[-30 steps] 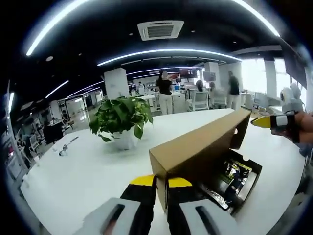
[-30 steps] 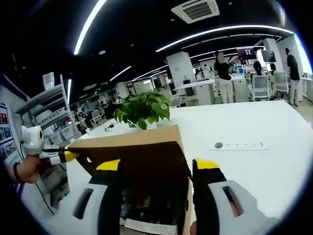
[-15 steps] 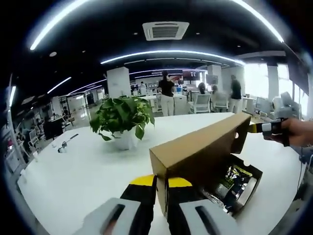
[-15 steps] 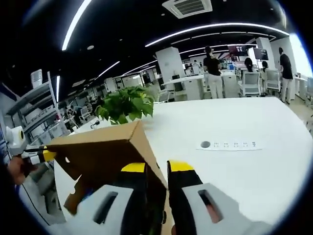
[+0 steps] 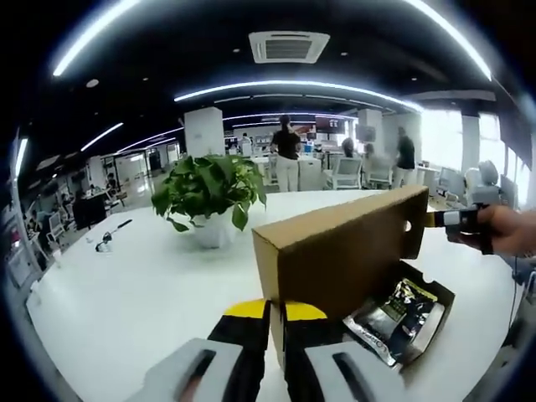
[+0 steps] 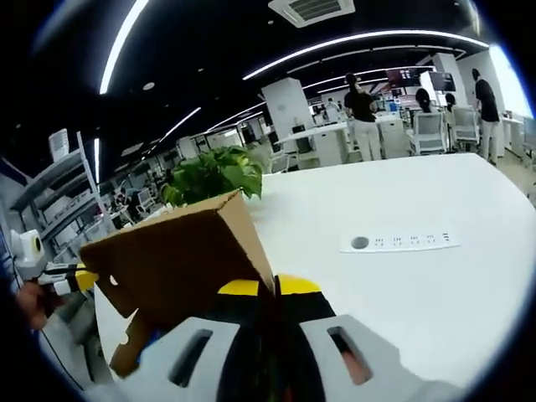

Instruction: Operate the shoe box by opening the lid, removing the specified soft item, and placing it in the target area until the item is outside and the box remains undamaged.

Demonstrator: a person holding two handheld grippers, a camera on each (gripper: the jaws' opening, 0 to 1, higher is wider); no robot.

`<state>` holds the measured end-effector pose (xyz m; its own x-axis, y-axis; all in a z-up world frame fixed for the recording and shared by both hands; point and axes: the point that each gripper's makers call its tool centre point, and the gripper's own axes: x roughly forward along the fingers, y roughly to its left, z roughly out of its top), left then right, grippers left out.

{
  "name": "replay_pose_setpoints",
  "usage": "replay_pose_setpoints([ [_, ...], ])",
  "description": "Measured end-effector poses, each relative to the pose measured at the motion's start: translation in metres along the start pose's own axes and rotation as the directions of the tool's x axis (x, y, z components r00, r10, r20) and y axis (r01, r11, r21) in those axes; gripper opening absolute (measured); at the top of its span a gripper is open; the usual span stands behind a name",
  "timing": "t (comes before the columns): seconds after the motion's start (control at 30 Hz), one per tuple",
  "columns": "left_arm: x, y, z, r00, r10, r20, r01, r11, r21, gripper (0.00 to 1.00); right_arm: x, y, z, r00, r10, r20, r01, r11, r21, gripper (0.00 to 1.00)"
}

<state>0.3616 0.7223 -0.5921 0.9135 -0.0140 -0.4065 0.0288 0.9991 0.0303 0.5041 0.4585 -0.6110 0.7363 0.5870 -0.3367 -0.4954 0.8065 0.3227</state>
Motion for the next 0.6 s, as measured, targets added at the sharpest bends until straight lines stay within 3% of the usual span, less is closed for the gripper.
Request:
replay_pose_setpoints([
  [0.33, 0.027, 0.007, -0.03, 0.998, -0.017, -0.062, 0.015, 0.999, -0.037, 0.05, 0.023, -0.011, -0.011, 0.999, -0.017, -0.028, 0.018, 0.999, 0.036, 0.03],
  [0.5, 0.037, 0.011, -0.03, 0.999, -0.022, -0.049, 0.021, 1.0, -0.019, 0.05, 0.034, -0.018, -0.016, 0.999, -0.021, -0.042, 0.025, 0.995, 0.097, 0.05],
  [0.6, 0.044, 0.013, -0.031, 0.998, -0.021, -0.055, 0.021, 1.0, -0.016, 0.05, 0.037, -0.014, -0.022, 0.998, -0.023, -0.062, 0.029, 0.995, 0.094, 0.03],
])
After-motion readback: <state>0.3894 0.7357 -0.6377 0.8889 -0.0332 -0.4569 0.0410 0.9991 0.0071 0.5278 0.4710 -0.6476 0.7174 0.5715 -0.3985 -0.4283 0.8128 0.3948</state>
